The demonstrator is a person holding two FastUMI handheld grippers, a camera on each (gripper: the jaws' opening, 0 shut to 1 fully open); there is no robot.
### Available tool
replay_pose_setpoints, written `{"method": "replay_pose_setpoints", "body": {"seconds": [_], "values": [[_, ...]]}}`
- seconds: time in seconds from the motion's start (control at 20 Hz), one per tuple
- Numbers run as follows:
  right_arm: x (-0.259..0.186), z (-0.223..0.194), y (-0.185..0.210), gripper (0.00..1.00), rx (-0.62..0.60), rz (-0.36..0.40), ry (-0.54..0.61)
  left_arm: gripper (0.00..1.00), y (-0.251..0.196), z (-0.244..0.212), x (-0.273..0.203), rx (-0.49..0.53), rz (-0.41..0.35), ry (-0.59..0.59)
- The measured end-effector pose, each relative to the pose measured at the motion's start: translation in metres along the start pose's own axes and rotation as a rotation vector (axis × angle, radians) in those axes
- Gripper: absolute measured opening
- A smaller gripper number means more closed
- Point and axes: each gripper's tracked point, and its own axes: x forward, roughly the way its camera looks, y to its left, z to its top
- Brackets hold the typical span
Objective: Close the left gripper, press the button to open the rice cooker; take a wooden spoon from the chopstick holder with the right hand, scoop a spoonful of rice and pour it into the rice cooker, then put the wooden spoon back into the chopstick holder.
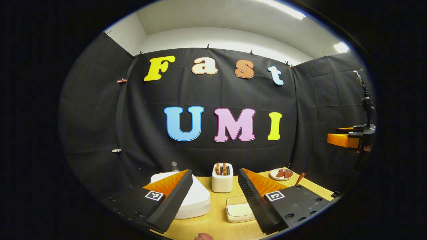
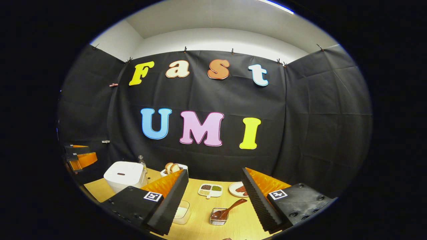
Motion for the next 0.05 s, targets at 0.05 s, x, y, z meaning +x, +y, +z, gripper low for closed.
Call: {"method": "replay_pose_setpoints", "body": {"seconds": [0.05], "values": [[-0.0006, -0.0010, 0.0002, 0.99, -0.001, 0.001, 0.002, 0.95, 0.0007, 0.0010, 0.0010, 0.002, 0.000, -0.004]]}}
